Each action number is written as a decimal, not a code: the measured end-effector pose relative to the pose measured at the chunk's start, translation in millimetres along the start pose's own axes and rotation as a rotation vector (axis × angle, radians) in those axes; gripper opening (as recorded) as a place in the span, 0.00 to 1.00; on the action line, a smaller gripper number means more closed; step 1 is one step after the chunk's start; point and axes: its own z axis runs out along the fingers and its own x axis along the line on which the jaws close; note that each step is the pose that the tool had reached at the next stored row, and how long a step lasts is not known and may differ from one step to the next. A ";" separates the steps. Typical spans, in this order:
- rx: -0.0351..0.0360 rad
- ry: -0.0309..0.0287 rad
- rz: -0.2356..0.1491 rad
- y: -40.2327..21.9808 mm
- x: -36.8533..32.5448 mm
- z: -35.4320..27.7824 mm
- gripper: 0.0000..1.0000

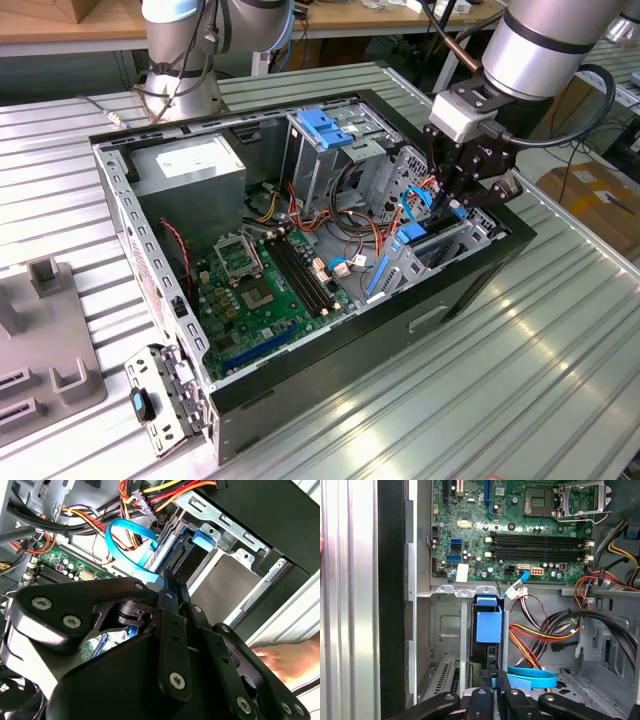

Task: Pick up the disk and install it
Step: 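Insert the first disk wire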

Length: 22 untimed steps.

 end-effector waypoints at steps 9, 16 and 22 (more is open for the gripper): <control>0.0070 -0.0006 -0.014 1.6 -0.4 0.7 0.16; 0.0157 -0.0001 -0.015 1.7 -0.5 1.2 0.16; 0.0159 -0.0003 -0.015 3.5 -0.5 2.1 0.16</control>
